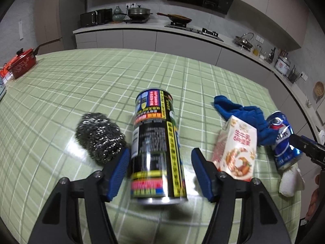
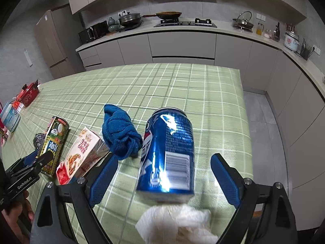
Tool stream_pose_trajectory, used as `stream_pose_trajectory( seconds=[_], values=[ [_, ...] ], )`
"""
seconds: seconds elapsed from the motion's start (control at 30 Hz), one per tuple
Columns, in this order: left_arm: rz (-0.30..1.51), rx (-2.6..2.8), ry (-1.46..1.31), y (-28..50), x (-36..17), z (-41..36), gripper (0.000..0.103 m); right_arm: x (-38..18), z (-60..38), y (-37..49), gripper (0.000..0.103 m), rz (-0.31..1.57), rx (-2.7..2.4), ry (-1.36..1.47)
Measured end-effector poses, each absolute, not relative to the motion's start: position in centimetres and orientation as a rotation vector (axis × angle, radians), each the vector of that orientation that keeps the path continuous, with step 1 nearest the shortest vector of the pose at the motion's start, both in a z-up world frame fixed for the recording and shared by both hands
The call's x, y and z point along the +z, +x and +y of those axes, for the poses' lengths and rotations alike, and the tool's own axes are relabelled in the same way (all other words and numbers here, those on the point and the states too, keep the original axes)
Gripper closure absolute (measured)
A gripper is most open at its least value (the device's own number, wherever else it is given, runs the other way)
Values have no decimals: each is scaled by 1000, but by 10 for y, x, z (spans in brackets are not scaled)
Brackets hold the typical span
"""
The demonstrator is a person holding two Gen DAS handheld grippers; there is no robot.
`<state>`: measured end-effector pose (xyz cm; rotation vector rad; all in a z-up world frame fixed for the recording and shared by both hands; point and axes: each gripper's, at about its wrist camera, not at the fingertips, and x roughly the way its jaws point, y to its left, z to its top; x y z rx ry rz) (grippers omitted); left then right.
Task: Collect trash
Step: 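Grasp the black spray can with the left tool while the right tool grasps the blue Pepsi can, then lift both cans and carry both tools over the black bin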
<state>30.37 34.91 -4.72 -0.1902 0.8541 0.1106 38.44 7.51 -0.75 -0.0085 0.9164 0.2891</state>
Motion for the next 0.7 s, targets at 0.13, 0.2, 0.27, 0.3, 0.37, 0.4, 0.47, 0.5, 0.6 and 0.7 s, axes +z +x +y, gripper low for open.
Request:
stream_pose_trajectory(
  seconds=[0.13,0.2,0.27,0.3,0.37,0.4,0.47,0.5,0.6,0.7],
  values=[
    [898,100,-174,317,-55,349,38,-16,78,394,9,939,291,-8],
    [922,99,-170,320,-60,348,38,-21,80,398,9,956,294,-11],
    [919,102,-160,318,-63,347,38,-27,83,401,12,971,299,-15],
    [918,108,-155,317,-63,346,44,-29,84,402,17,978,307,-11],
    [904,111,-157,313,-62,346,49,-32,83,403,34,988,315,-3],
    [901,111,-161,312,-63,347,49,-33,83,403,34,987,315,3],
    [887,113,-158,308,-62,346,49,-33,83,402,36,983,320,3],
    [878,115,-157,305,-61,346,49,-33,83,401,37,981,322,3],
    [860,114,-158,299,-56,345,50,-30,83,398,38,972,327,3],
    [840,110,-151,294,-50,344,49,-26,82,394,39,965,331,7]
  ],
)
